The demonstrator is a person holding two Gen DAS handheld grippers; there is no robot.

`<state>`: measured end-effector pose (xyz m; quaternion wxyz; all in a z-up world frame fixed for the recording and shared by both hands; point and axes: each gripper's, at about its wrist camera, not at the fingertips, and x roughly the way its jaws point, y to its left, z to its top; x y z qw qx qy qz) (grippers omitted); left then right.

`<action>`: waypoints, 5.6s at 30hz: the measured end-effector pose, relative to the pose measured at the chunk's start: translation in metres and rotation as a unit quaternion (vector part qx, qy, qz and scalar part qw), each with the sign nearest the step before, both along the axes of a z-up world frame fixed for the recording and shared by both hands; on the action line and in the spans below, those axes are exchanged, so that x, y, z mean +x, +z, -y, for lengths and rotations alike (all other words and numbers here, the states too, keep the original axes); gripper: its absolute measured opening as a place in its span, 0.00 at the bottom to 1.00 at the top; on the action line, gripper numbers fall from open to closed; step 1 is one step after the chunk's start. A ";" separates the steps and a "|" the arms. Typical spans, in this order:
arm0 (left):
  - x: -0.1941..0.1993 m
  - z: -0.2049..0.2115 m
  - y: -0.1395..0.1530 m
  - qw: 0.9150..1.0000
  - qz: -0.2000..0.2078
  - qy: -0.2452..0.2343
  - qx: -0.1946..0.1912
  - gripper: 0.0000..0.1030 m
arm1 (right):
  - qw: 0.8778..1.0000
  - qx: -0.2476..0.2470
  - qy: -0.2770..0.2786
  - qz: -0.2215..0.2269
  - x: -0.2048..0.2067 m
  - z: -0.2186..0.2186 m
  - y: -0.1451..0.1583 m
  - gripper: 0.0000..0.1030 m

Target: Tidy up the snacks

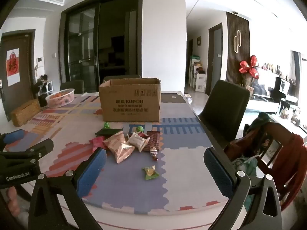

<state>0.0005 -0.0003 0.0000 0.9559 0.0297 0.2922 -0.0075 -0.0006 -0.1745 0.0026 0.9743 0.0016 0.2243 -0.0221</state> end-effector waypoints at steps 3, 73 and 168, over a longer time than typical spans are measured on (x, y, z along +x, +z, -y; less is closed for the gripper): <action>0.001 0.005 0.001 1.000 0.006 0.011 0.008 1.00 | 1.000 -0.002 0.000 -0.005 0.000 0.000 0.000 1.00; -0.012 -0.001 0.010 0.999 0.032 0.000 -0.007 1.00 | 1.000 -0.002 0.002 -0.007 0.000 -0.002 0.001 1.00; 0.153 0.074 -0.076 0.982 -0.123 -0.134 -0.052 0.31 | 0.982 0.046 0.079 -0.163 0.126 0.007 -0.077 0.25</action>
